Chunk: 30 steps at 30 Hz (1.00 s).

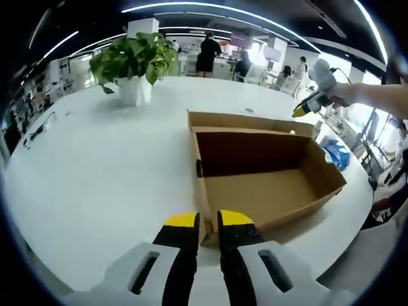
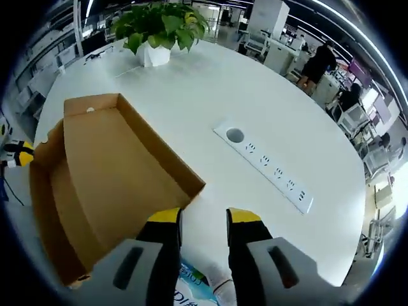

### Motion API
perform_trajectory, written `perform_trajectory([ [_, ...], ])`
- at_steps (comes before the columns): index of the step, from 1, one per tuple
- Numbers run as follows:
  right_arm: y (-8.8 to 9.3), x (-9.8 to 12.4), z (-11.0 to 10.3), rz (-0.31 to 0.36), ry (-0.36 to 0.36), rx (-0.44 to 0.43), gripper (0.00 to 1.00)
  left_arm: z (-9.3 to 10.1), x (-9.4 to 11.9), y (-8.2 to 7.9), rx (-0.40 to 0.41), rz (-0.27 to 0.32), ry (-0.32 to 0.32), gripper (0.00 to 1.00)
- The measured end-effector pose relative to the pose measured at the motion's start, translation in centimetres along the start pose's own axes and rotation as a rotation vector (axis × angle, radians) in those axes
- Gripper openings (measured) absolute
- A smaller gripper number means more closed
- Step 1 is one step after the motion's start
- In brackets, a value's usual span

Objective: Operate the shoe box by opening the lid, removing the specified soft item, and placing it in the target area until the item is outside and the box remains undamaged.

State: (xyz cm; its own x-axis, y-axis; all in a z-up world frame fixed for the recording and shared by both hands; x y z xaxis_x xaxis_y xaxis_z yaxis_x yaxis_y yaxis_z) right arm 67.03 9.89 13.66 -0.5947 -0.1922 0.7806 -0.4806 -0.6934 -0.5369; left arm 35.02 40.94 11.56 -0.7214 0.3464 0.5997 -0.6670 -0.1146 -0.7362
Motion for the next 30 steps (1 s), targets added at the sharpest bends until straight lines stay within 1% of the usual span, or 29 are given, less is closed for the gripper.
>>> perform_trajectory([
  [3, 0.0, -0.3, -0.1, -0.006, 0.001, -0.033, 0.22, 0.1, -0.3, 0.0, -0.014, -0.018, -0.002, 0.07],
  [7, 0.1, -0.8, -0.1, -0.019, -0.005, -0.110, 0.19, -0.2, -0.7, 0.0, -0.007, -0.033, -0.010, 0.06],
  [9, 0.1, -1.1, -0.1, -0.025, -0.007, -0.128, 0.19, -0.3, -0.7, 0.1, -0.004, -0.038, -0.021, 0.04],
  [14, 0.3, -1.8, -0.3, -0.035, -0.001, -0.145, 0.19, -0.2, -0.6, 0.0, -0.018, -0.043, -0.021, 0.04],
  [18, 0.4, -2.5, -1.1, -0.055, -0.036, -0.198, 0.18, -0.2, -0.6, 0.0, -0.008, -0.040, -0.023, 0.04],
  [22, 0.3, -3.1, -1.8, -0.059, -0.026, -0.241, 0.17, -0.1, -0.6, 0.0, -0.007, -0.038, -0.029, 0.03],
  [23, 0.5, -3.2, -2.1, -0.078, -0.027, -0.280, 0.17, -0.1, -0.7, 0.0, -0.009, -0.041, -0.031, 0.03],
  [25, 0.8, -3.5, -2.5, -0.099, -0.036, -0.322, 0.15, -0.2, -0.7, 0.0, -0.006, -0.039, -0.032, 0.03],
  [27, 1.0, -3.7, -2.8, -0.115, -0.042, -0.336, 0.13, -0.3, -0.7, 0.0, -0.004, -0.039, -0.033, 0.03],
  [28, 1.0, -3.7, -2.7, -0.110, -0.029, -0.340, 0.11, -0.5, -0.8, 0.0, -0.005, -0.039, -0.034, 0.03],
  [29, 1.0, -3.7, -2.8, -0.108, -0.027, -0.346, 0.10, -0.5, -0.8, 0.0, -0.004, -0.038, -0.034, 0.03],
  [30, 1.0, -3.7, -2.9, -0.110, -0.035, -0.357, 0.07, -0.6, -0.9, 0.0, -0.001, -0.034, -0.034, 0.03],
])
Point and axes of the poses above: the point that each gripper's makers call its tool centre point, and the gripper's own axes: x roughly backward along the fingers, z roughly to its right, y roughly out of its underside, the point moved 10 cm from there along x, roughly backward along the fingers, and after that the axes turned 15 degrees about y, right-handed, at the moved point
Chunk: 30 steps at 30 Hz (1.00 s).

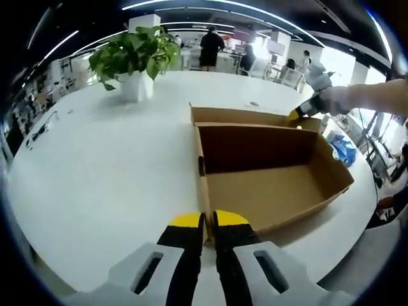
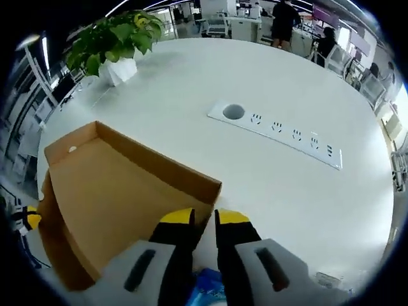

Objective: Operate the shoe box by opening the lid, removing the specified soft item, and placing it in the target area until the item is outside and the box remains undamaged.

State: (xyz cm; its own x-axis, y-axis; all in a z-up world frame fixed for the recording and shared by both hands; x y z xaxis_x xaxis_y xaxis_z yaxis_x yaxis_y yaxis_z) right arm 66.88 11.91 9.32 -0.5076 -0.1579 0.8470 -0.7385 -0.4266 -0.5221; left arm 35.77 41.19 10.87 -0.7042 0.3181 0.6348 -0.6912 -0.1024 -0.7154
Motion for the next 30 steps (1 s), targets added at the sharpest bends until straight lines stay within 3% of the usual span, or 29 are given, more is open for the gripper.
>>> perform_trajectory([
  [13, -0.1, 0.8, 0.0, -0.003, 0.038, -0.077, 0.03, -0.1, 0.0, 0.3, 0.020, 0.017, 0.017, 0.03],
  [30, -0.8, 2.9, 0.1, 0.044, 0.028, -0.078, 0.02, -0.2, 0.0, 0.4, 0.022, 0.014, 0.021, 0.02],
])
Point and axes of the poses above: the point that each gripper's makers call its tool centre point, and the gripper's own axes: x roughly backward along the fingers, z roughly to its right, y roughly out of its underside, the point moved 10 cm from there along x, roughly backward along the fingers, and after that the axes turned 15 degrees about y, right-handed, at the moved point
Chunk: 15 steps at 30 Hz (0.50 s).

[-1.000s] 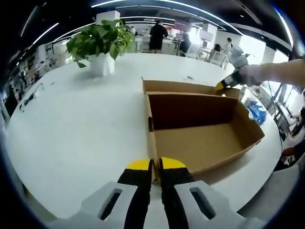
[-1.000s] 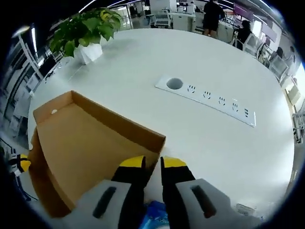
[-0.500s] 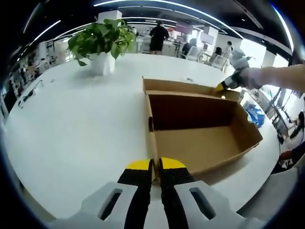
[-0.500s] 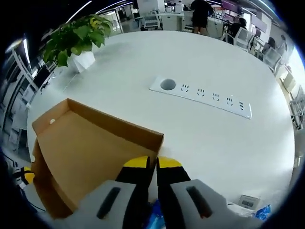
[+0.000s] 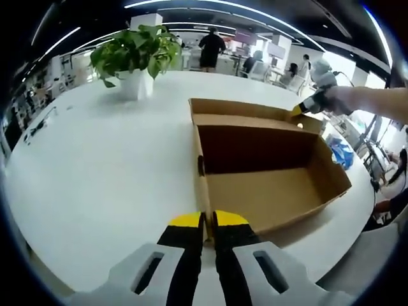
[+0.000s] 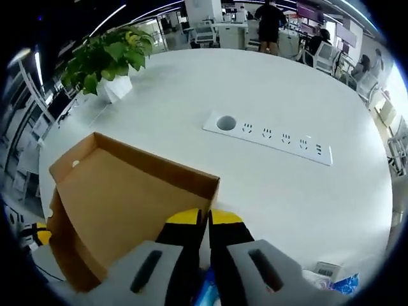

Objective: Operate the shoe box by opening the lid, removing the specified soft item, and placing it in the target area until the item is outside and the box remains undamaged.

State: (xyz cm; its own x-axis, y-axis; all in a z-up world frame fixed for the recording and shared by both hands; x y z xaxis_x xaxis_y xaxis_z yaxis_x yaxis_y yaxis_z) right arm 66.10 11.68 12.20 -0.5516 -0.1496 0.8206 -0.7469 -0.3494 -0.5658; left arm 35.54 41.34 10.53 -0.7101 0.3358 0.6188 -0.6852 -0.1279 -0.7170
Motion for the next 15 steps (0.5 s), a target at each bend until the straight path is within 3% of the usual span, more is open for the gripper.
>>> perform_trajectory([
  [15, -0.8, 2.3, 0.2, 0.090, -0.008, 0.010, 0.01, 0.3, 0.1, 0.1, -0.009, -0.003, 0.000, 0.02],
])
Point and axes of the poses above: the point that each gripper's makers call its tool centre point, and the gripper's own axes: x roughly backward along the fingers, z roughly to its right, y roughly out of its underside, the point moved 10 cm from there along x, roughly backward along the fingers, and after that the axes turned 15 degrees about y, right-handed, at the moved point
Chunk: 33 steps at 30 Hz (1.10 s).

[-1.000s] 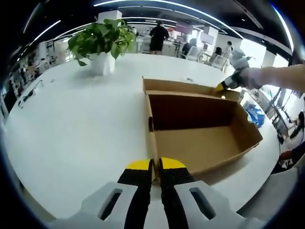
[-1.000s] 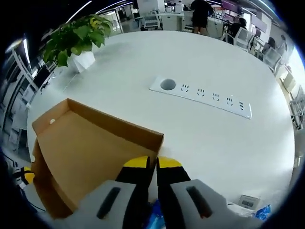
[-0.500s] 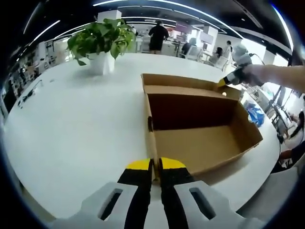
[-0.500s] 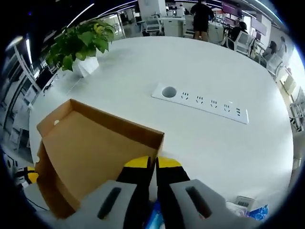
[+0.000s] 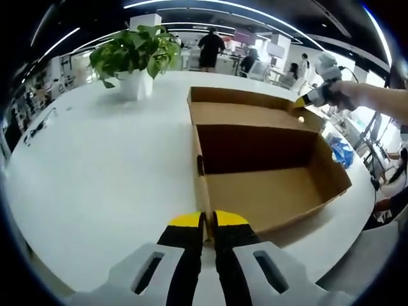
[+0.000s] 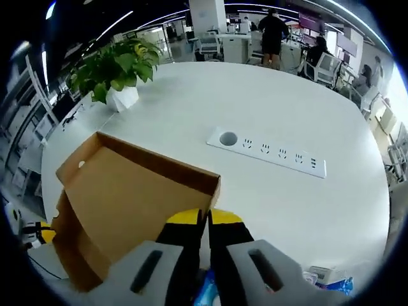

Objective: Operate the shoe box by opening the lid, removing the specified soft item, and placing it in the target area until the item is outside and the box remains undamaged.

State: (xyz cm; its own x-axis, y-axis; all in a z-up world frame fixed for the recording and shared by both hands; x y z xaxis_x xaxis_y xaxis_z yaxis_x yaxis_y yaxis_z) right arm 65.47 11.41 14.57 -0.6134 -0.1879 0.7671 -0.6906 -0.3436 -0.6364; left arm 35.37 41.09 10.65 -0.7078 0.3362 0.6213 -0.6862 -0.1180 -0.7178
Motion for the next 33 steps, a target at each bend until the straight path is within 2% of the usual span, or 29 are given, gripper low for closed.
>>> perform_trajectory([
  [14, 0.3, 2.5, 0.3, 0.075, 0.027, 0.037, 0.01, 0.1, 0.2, 0.0, 0.000, 0.013, 0.009, 0.02],
  [25, -0.1, 5.1, 0.1, 0.187, 0.006, 0.042, 0.00, 0.3, 0.3, 0.1, 0.004, 0.014, 0.015, 0.03],
  [33, 0.3, 6.6, -0.1, 0.250, 0.003, 0.061, 0.00, 0.3, 0.4, 0.3, 0.007, 0.024, 0.016, 0.03],
])
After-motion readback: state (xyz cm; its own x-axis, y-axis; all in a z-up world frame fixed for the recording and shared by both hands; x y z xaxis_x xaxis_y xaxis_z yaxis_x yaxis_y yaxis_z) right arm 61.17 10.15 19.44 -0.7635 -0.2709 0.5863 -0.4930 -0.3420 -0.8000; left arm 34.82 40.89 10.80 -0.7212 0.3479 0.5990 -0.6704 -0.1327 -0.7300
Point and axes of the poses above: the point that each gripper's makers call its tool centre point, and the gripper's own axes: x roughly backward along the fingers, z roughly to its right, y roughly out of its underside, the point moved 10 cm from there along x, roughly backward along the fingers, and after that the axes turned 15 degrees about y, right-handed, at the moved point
